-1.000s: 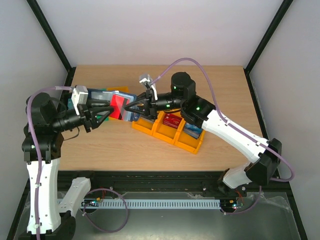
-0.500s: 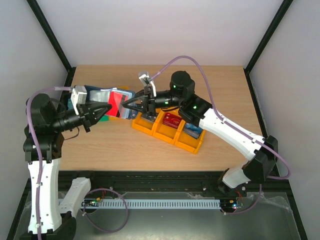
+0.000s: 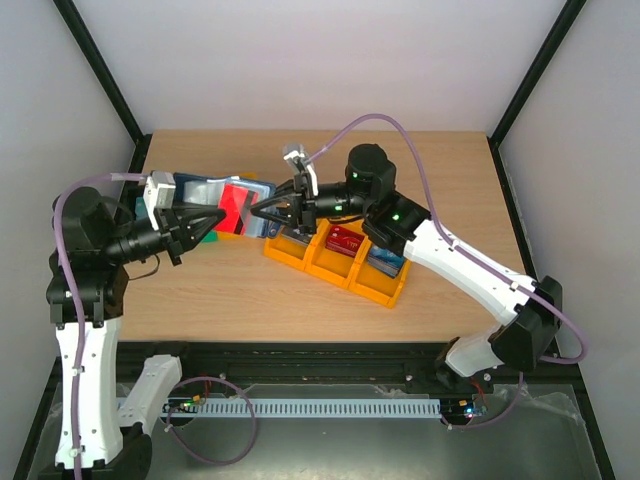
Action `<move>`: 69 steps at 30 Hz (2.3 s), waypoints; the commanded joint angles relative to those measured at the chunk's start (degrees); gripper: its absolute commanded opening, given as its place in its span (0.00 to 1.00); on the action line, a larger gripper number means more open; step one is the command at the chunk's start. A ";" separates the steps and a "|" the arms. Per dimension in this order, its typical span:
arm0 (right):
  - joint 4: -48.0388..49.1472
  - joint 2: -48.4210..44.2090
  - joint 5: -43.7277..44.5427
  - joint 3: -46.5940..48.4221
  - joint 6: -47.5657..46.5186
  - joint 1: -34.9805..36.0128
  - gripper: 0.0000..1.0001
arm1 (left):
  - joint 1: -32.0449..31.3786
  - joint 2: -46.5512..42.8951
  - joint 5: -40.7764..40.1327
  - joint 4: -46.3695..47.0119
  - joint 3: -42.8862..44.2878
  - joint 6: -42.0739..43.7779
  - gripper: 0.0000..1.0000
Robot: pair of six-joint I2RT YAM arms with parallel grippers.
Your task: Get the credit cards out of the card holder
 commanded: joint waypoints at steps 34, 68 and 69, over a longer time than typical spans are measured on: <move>-13.11 -17.19 30.34 -13.47 2.15 -34.24 0.02 | -47.55 20.09 -67.15 20.39 -9.24 86.50 0.02; -9.09 -22.48 23.89 -17.83 2.50 -34.21 0.02 | -49.43 62.98 -62.95 58.09 -11.37 95.15 0.02; -9.14 -22.53 23.86 -17.85 2.42 -34.22 0.02 | -49.29 63.36 -62.90 58.16 -11.50 95.63 0.02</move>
